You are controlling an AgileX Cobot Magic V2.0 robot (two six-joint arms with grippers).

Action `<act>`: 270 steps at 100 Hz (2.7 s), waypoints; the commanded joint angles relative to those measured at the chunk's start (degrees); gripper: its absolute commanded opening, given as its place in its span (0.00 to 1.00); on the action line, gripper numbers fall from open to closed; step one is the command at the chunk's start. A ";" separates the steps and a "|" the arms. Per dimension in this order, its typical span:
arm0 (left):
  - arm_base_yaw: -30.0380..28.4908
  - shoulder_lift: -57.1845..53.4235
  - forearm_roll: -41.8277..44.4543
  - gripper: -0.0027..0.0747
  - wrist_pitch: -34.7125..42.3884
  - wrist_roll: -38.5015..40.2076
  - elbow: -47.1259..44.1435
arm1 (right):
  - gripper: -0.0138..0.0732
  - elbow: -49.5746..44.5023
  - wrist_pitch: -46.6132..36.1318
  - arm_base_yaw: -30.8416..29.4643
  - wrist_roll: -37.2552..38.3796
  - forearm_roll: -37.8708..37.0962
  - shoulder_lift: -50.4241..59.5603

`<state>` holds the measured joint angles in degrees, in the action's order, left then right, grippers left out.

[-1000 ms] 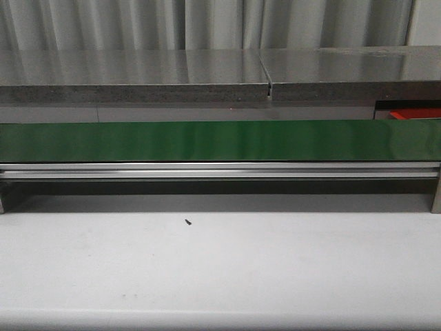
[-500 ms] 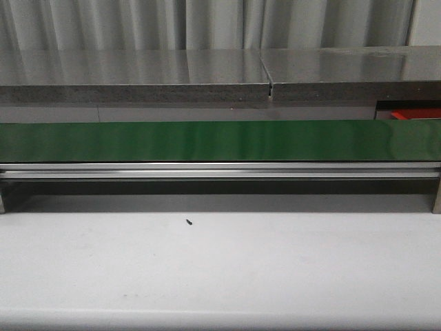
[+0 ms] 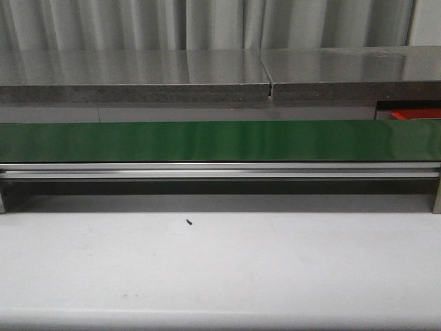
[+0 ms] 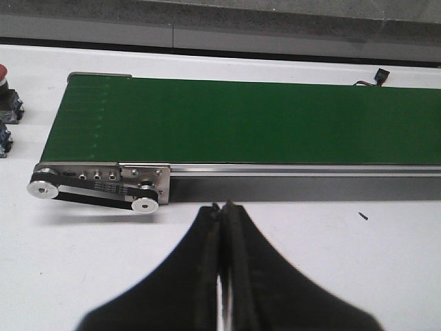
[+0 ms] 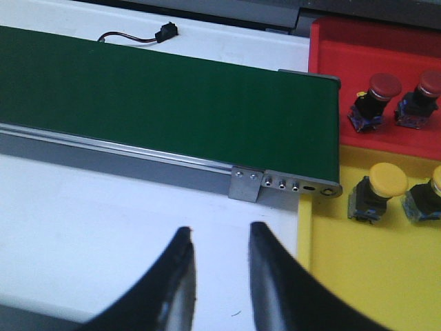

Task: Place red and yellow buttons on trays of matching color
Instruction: 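Move the left gripper over another red button in the cluster, then close the left gripper on the red button and lift it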

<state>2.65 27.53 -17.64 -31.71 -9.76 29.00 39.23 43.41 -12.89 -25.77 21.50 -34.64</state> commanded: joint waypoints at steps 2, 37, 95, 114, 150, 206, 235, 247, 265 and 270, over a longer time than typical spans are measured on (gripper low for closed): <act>0.57 0.33 -1.14 0.01 3.96 0.23 1.38 | 0.16 0.73 -3.69 0.08 -0.50 0.67 1.28; 0.57 0.33 -1.14 0.01 3.96 0.23 1.38 | 0.08 0.73 -3.17 0.08 -0.50 0.67 1.28; 0.57 0.33 -1.14 0.44 0.21 0.83 1.28 | 0.08 0.73 -3.17 0.08 -0.50 0.67 1.28; 0.57 0.33 -0.91 0.82 0.21 0.82 1.28 | 0.08 0.73 -3.17 0.08 -0.50 0.67 1.28; -4.49 12.39 12.28 0.82 -2.58 9.76 15.06 | 0.08 0.73 -3.17 0.08 -0.50 0.67 1.28; -21.62 56.56 7.94 0.82 -6.07 11.53 45.38 | 0.08 0.73 -3.17 0.08 -0.50 0.67 1.28; -23.64 72.90 7.82 0.82 -7.05 11.53 54.37 | 0.08 0.73 -3.17 0.08 -0.50 0.67 1.28; -24.14 76.70 7.72 0.82 -7.27 11.53 56.76 | 0.08 0.73 -3.17 0.08 -0.50 0.67 1.28; -24.14 79.98 7.44 0.82 -7.16 11.53 58.47 | 0.08 0.73 -3.17 0.08 -0.50 0.67 1.28; -24.14 80.85 7.44 0.82 -7.16 11.53 59.05 | 0.08 0.73 -3.17 0.08 -0.50 0.67 1.28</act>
<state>-21.39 110.05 -9.27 -40.88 1.27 85.49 38.46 43.41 -12.89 -25.97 21.50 -33.42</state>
